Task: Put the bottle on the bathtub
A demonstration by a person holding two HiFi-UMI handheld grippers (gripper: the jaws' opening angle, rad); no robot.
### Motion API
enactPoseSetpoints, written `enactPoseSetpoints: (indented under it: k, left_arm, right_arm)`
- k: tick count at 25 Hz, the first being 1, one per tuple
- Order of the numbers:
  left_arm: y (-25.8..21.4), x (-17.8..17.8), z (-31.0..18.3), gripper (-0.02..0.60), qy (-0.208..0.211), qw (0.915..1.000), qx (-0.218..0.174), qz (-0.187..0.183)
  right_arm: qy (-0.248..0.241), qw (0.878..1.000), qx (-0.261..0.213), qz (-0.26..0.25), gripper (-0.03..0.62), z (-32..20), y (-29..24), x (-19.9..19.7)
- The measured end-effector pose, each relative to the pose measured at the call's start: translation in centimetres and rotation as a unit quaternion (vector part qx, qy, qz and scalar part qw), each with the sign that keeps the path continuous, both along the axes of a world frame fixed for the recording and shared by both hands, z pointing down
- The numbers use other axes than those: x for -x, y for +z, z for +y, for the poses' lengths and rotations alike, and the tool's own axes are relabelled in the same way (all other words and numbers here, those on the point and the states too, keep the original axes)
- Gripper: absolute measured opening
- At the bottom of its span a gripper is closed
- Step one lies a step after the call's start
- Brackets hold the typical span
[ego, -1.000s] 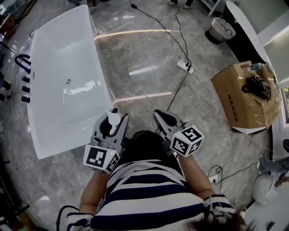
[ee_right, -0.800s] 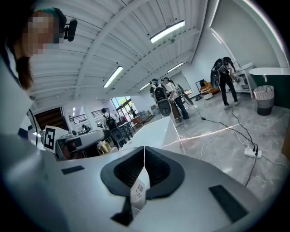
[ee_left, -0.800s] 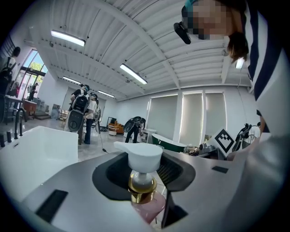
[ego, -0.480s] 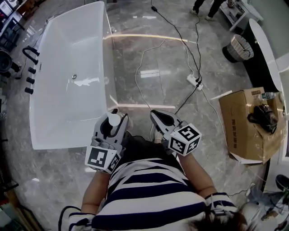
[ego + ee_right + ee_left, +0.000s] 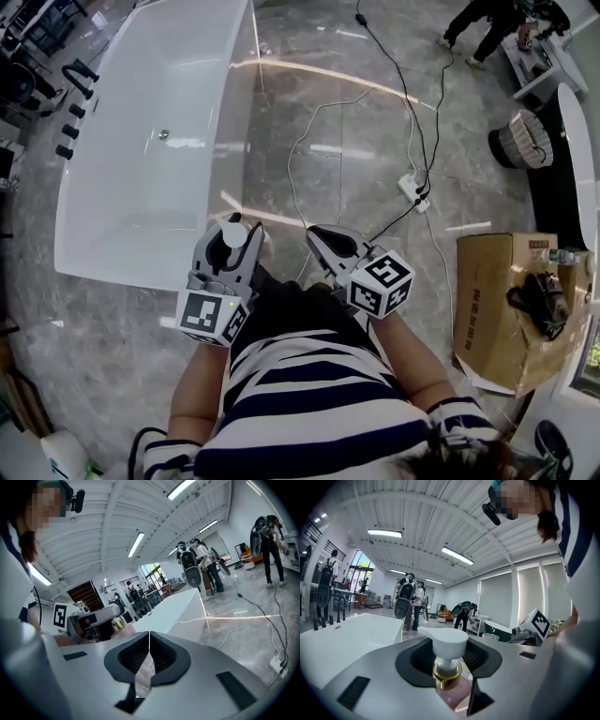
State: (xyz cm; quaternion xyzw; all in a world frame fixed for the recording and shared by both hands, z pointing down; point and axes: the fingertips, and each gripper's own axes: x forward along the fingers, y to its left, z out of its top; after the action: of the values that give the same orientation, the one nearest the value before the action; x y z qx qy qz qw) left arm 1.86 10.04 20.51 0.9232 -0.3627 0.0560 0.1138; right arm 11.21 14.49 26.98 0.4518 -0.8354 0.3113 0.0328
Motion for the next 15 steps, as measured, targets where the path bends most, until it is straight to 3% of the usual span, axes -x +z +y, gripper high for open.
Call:
enactPoseSetpoints:
  k: [5,15]
  left_arm:
    - [1.7,-1.4,-2.1,0.163,-0.017,0.9997,0.01,-0.014]
    - [4.9,-3.0,-8.3,0.163,-0.006,0.9992,0.027,-0.027]
  right_arm:
    - [-0.025,1.0,0.016,0.005,0.028,-2.1,1.7,-1.0]
    - [-0.061,0.997,0.038,0.02,0.028,-8.9,3.5,-0.5]
